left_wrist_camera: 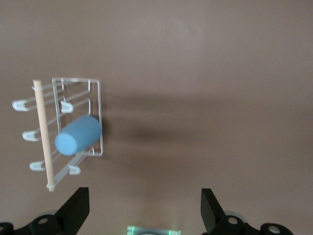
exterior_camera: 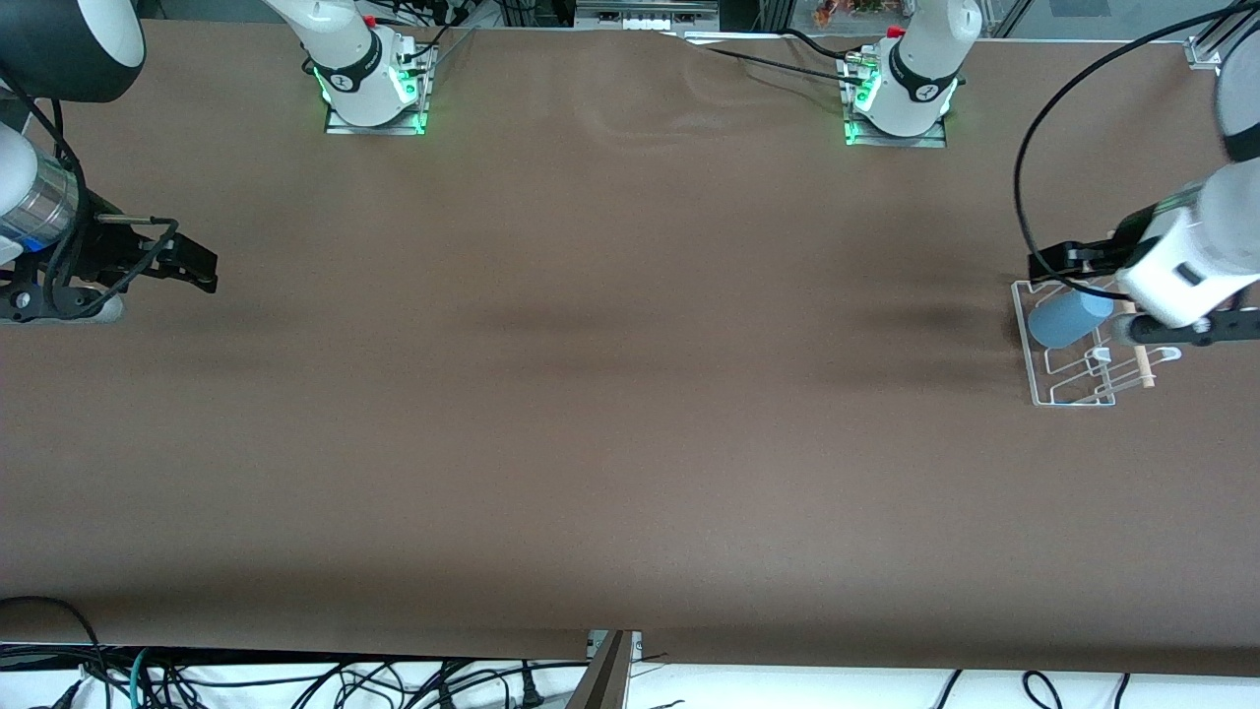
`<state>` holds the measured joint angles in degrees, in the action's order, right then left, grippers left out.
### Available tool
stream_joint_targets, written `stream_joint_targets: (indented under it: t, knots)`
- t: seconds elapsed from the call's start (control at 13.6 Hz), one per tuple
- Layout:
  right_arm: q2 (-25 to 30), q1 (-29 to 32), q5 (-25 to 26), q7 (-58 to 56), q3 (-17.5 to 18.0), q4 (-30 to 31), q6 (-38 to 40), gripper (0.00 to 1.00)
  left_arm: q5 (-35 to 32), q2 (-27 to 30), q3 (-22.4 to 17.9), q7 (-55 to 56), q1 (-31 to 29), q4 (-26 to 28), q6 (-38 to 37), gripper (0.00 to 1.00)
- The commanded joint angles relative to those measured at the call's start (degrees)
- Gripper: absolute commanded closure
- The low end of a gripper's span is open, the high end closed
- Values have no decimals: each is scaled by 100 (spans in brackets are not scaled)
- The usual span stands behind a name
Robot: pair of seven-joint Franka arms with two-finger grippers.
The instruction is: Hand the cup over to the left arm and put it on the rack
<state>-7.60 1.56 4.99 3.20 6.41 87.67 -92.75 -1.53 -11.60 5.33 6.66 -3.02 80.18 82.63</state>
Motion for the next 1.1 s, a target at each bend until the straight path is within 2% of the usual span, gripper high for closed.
stream_joint_targets:
  t: [0.0,0.15,0.22,1.03]
  knots:
    - [31,55,-104,-109,9,-13,20,0,495,621,21,-94,-208,898,1006,0]
    - [31,55,-104,-109,9,-13,20,0,374,1018,3,-191,10,1682,1404,0]
    - [31,55,-104,-109,9,-13,20,0,155,1072,-67,-208,186,1764,1379,0]
    - [13,55,-130,-92,9,-75,29,0,74,1160,-138,-217,284,1826,1361,0]
